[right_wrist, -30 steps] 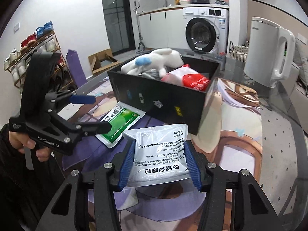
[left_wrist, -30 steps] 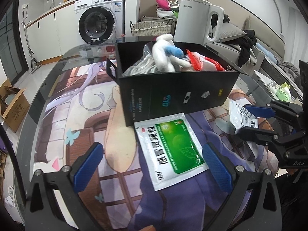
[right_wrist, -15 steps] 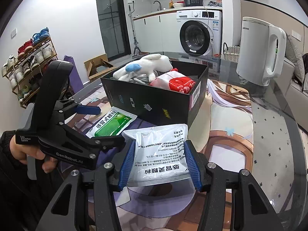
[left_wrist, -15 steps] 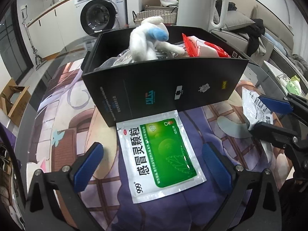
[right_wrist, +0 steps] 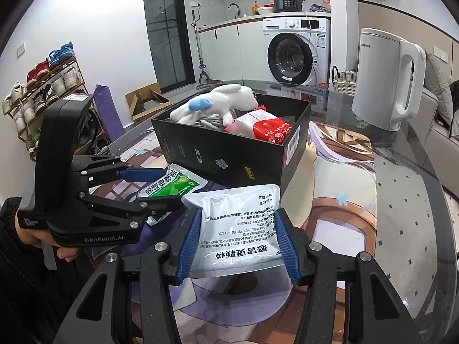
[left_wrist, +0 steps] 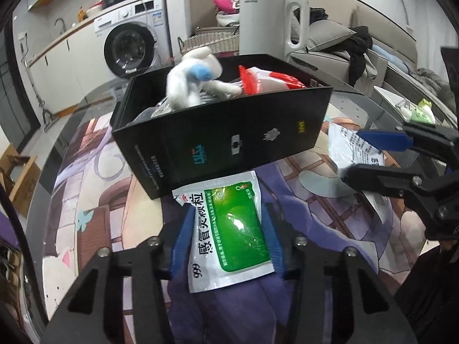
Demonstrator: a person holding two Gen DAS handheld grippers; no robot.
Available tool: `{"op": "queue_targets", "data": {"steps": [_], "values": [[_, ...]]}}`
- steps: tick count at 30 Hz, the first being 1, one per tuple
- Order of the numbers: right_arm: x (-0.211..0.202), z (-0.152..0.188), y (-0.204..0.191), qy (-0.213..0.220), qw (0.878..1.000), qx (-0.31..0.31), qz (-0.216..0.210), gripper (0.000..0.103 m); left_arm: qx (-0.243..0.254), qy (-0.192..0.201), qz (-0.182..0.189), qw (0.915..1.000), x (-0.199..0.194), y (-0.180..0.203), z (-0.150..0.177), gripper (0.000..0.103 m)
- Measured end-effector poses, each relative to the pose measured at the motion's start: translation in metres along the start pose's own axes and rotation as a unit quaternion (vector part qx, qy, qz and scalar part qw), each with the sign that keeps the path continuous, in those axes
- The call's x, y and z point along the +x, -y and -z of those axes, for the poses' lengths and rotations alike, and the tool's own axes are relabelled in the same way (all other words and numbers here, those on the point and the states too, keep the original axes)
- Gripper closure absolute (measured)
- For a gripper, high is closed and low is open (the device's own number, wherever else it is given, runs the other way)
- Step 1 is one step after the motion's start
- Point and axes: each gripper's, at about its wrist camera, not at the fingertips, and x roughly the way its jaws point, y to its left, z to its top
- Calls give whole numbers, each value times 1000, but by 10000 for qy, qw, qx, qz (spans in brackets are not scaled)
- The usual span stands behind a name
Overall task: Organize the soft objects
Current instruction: 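Grasp the white medicine packet with the right gripper while the left grasps the green packet, then carry the white packet with the right gripper while the left carries the green packet over the box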
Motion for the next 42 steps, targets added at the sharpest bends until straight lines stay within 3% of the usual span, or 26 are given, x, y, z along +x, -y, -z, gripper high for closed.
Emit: {"op": "queue_targets", "data": {"steps": [9,23,42], "values": [[-1,-1,-2,89,10000,11,4,51,-125,64,138,9998,-6,-8,0,65],[-17,-16,-14,410,9991,-72,41,51,-280,695,367,9965,-55,-20,-8,65],[-44,-70,-12,895,9959,-36,155,51,-330,1167,48,9926,-92,-41,-51,65]]}}
